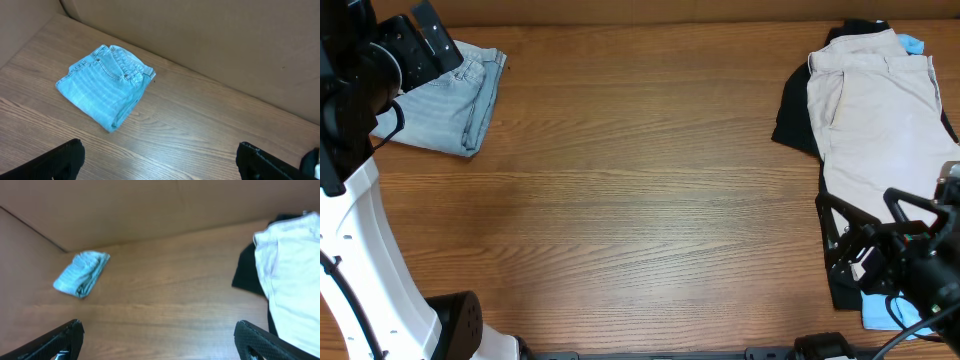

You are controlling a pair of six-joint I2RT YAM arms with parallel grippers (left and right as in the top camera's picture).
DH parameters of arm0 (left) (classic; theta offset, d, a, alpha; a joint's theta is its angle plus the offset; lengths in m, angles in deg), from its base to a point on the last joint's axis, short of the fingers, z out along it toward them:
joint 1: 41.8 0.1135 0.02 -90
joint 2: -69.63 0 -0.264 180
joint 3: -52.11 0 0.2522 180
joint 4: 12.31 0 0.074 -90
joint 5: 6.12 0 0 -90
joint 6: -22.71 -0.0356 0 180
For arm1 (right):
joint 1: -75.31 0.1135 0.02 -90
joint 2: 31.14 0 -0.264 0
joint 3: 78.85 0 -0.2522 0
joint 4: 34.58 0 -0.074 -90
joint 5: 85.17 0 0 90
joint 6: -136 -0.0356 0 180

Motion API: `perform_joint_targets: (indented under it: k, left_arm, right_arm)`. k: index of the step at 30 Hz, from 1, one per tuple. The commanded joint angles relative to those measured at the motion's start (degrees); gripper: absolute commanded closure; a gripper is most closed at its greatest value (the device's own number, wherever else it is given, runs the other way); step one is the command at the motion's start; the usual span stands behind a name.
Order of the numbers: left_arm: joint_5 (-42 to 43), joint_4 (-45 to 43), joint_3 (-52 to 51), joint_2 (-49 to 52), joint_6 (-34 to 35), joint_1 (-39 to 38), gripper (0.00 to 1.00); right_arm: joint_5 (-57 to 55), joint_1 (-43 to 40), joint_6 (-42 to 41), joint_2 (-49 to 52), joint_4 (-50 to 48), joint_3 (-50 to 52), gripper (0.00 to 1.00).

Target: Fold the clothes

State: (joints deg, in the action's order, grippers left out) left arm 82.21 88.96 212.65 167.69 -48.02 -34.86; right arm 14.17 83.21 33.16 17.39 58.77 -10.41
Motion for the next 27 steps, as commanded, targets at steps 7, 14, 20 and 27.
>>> perform_joint_targets:
  k: [7,14,20,27]
  left_arm:
    - [0.22,-0.04,0.28,0.50,-1.07,0.15,0.00]
    - [0.22,-0.04,0.28,0.52,-1.09,0.15,0.00]
    - [0.22,0.42,0.28,0.55,-1.07,0.15,0.00]
    - [0.22,0.61,0.26,0.55,-1.07,0.15,0.00]
  right_arm:
    - [-10.03,-0.04,0.66,-0.70,0.72,2.99,0.00]
    - [-11.43,-0.09,0.90,-11.56,-14.51,21.31,0.00]
    - [-10.75,-0.59,0.87,-25.70,-39.45,48.41,0.00]
    - [-10.80,-0.42,0.87,-34.82,-58.31,70.53,0.00]
